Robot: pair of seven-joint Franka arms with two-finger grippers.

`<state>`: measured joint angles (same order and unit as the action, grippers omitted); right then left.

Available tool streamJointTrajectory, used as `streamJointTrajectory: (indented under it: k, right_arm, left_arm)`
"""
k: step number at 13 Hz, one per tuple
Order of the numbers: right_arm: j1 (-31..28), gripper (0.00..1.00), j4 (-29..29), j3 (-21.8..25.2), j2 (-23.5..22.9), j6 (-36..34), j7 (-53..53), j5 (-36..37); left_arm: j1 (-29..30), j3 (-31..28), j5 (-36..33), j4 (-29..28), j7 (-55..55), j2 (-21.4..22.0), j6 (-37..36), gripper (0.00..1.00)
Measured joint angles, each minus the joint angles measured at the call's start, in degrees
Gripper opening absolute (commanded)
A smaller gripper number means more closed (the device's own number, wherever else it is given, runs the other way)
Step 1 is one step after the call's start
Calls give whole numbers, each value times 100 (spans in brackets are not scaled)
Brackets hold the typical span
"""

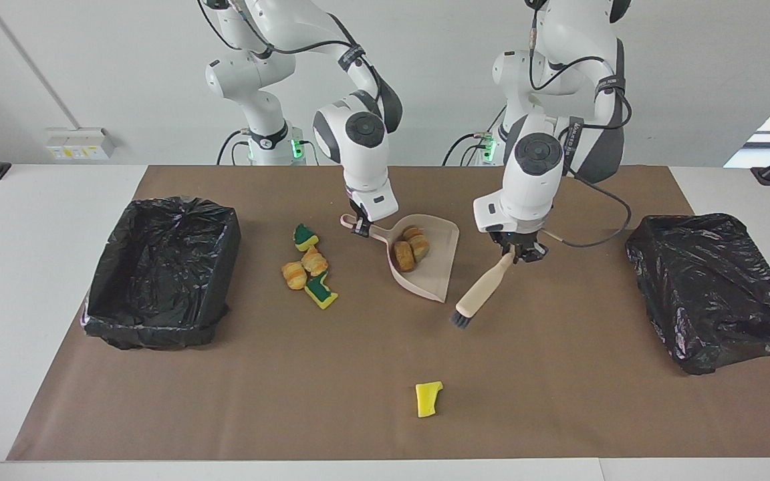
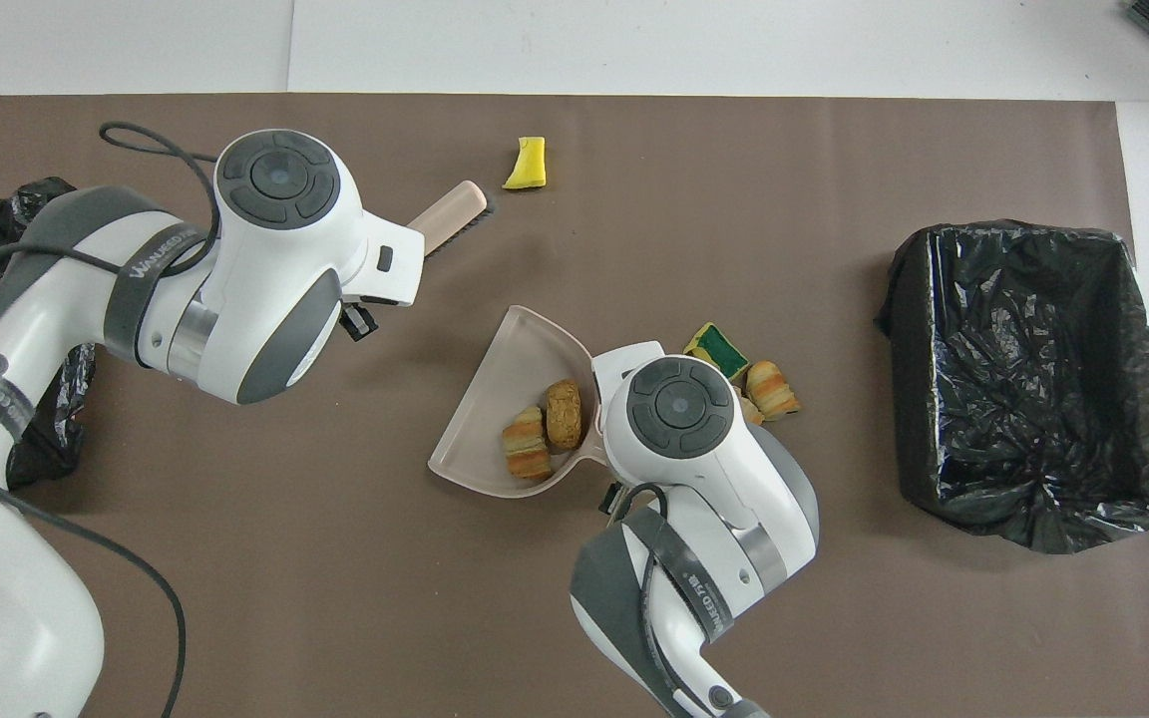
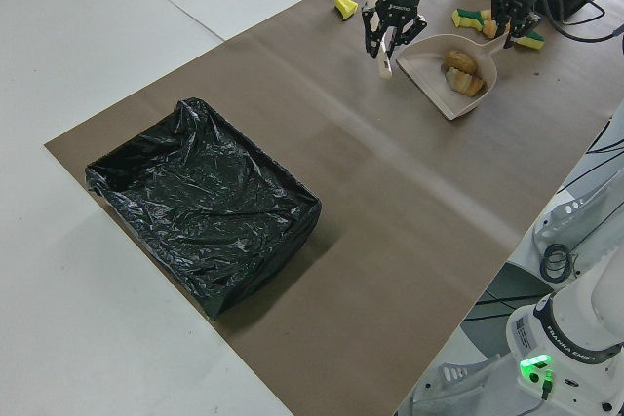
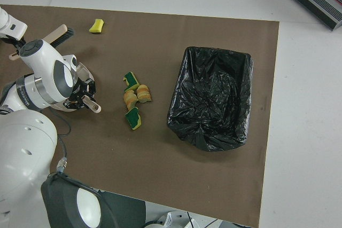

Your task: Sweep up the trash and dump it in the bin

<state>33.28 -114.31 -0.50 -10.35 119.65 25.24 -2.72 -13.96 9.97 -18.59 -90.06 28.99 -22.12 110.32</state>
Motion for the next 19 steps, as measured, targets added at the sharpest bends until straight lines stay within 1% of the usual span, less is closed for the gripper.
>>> streamJointTrajectory:
  k: [2,3,7,9,11,13,15,17,19]
  right_arm:
    - [-52,0,99,27,0,0,-315,157]
    - [-142,0,118,42,-1,0,-361,289]
    - [-603,0,142,61,-28,0,-467,649]
    - [-717,0,211,63,-87,0,-470,689]
    - [-770,0,279,62,-148,0,-470,740]
    - [-805,0,308,57,-177,0,-470,865]
    - [-807,0,315,49,-181,0,-470,878]
    - [-807,0,319,42,-181,0,-470,883]
    - [-800,0,322,37,-181,0,-470,885]
  left_arm:
    - [-7,39,-533,858,236,-555,27,0]
    - [-20,58,-727,1167,277,-788,85,0]
    - [-187,52,-1390,1987,333,-1550,471,0]
    - [-385,45,-1784,2432,341,-2063,649,0]
    - [-514,5,-2033,2659,340,-2434,960,0]
    - [-549,-181,-2086,2742,351,-2643,1235,0]
    - [-597,-313,-2088,2754,378,-2697,1215,0]
    - [-710,-307,-2089,2784,387,-2662,861,0]
    - [-872,-289,-1995,2614,386,-2425,541,0]
